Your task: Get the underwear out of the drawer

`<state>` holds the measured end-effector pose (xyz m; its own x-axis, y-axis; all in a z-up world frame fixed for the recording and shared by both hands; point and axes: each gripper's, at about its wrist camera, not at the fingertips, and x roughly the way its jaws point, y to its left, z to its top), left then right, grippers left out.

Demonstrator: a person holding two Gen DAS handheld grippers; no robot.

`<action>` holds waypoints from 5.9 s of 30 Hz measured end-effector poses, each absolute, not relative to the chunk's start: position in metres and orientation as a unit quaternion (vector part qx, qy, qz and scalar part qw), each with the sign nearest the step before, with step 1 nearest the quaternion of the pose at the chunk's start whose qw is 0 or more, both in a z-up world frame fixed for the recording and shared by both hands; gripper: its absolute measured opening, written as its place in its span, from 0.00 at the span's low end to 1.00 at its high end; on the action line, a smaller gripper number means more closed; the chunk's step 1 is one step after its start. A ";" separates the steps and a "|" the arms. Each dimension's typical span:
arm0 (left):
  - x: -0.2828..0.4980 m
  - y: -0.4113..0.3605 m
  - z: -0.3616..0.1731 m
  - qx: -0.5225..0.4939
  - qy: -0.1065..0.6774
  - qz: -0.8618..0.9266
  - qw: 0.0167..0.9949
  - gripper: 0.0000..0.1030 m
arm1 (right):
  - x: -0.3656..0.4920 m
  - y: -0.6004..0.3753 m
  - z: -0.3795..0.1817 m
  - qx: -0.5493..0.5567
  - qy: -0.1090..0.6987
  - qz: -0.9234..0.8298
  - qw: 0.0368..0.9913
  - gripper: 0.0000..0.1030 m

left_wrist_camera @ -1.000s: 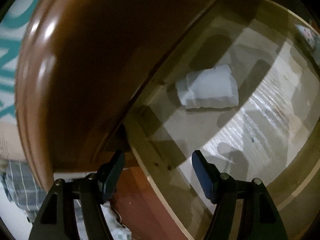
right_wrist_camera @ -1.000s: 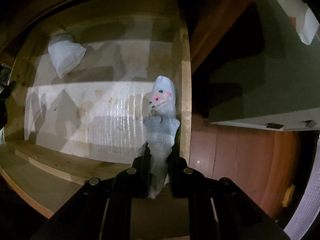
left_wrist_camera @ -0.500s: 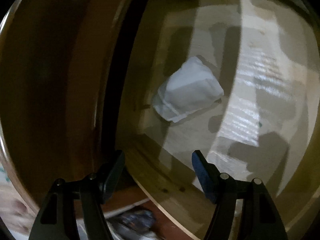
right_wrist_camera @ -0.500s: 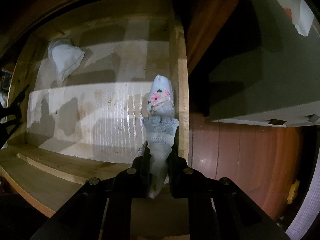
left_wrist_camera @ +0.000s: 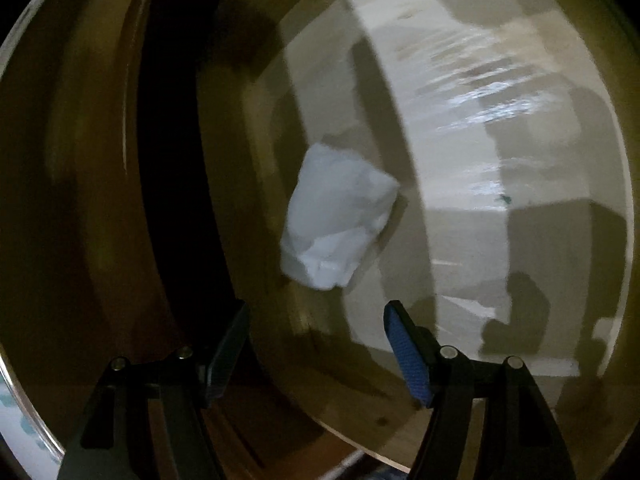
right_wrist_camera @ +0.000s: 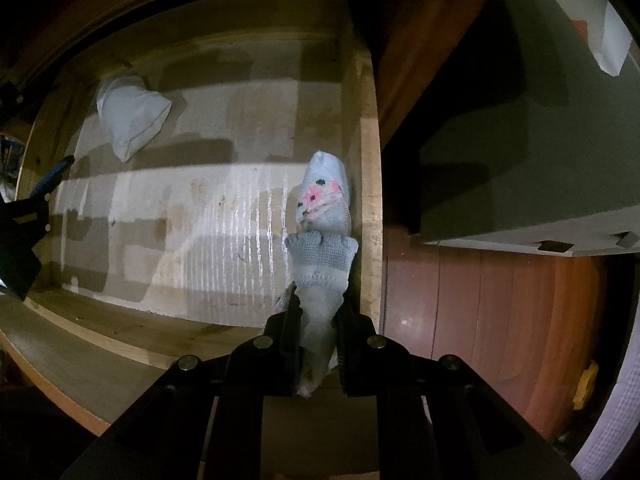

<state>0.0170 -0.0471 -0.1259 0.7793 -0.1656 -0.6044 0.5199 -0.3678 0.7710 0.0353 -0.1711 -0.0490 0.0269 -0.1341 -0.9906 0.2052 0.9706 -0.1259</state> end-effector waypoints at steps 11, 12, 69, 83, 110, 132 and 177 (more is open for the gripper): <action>0.014 -0.042 -0.143 0.795 0.050 -0.373 0.476 0.70 | 0.035 -0.164 -0.050 0.014 0.689 -0.116 0.715 0.13; 0.013 -0.043 -0.145 0.795 0.038 -0.374 0.476 0.70 | 0.036 -0.163 -0.050 0.015 0.690 -0.115 0.715 0.13; 0.058 -0.061 -0.089 0.579 0.376 -0.408 0.597 0.30 | 0.036 -0.154 -0.047 0.012 0.694 -0.099 0.713 0.16; 0.072 -0.029 -0.053 0.396 0.500 -0.404 0.656 0.30 | 0.036 -0.155 -0.044 0.016 0.694 -0.095 0.713 0.16; 0.008 0.021 0.099 0.154 0.426 -0.290 0.843 0.30 | 0.032 -0.162 -0.038 0.035 0.686 -0.103 0.719 0.15; 0.084 0.025 0.292 0.116 0.340 -0.210 0.909 0.30 | 0.033 -0.157 -0.040 0.032 0.687 -0.104 0.719 0.15; 0.082 0.000 0.261 0.119 0.312 -0.193 0.923 0.69 | 0.031 -0.158 -0.040 0.035 0.681 -0.097 0.725 0.15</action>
